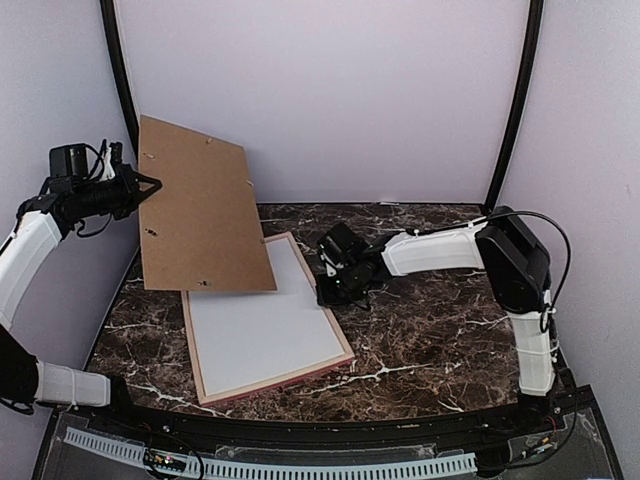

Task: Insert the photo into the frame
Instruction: Move the frame body to the center of the board, then place the backboard with the photo.

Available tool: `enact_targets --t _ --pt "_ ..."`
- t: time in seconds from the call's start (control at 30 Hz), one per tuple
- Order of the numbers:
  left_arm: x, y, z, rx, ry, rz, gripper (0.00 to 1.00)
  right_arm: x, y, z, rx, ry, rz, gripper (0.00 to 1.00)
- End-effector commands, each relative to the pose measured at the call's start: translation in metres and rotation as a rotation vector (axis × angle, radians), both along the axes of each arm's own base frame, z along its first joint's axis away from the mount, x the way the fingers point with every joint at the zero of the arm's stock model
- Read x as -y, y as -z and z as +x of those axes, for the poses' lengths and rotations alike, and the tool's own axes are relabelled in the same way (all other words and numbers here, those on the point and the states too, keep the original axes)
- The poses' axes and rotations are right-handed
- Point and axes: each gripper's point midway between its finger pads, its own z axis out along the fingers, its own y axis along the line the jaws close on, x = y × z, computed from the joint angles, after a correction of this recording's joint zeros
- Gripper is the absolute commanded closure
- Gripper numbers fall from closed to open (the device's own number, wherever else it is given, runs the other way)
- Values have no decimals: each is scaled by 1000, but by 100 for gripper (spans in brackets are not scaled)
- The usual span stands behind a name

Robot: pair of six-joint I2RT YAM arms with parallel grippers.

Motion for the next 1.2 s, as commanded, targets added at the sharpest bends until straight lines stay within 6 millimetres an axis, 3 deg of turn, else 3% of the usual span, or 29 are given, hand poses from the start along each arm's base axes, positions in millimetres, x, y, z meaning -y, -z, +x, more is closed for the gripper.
enact_targets --t 0.0,0.27,0.37,0.53,0.57,0.67,0.83,1.0,1.17 --pt "18 -31 -13 126 64 -41 100 57 3 4 2 141 -51 88" --pt "71 -8 -17 96 169 -137 100 131 9 -5 -9 321 -64 92" --pt "94 -4 -18 97 217 -197 100 141 7 -10 -8 358 -40 92" --pt "122 22 -18 38 269 -266 100 139 1 -17 -18 358 5 86" --pt "130 20 -20 43 287 -291 100 140 -3 -17 -11 355 11 83" --pt "148 41 -22 -17 318 -334 100 142 -21 -15 24 336 26 72" --pt "167 62 -20 -58 359 -378 100 156 -63 -4 126 313 -12 53" --pt "183 81 -12 -92 391 -402 100 184 -94 8 204 344 -43 47" --pt "191 109 -2 -149 397 -406 100 211 -97 14 219 378 -64 46"
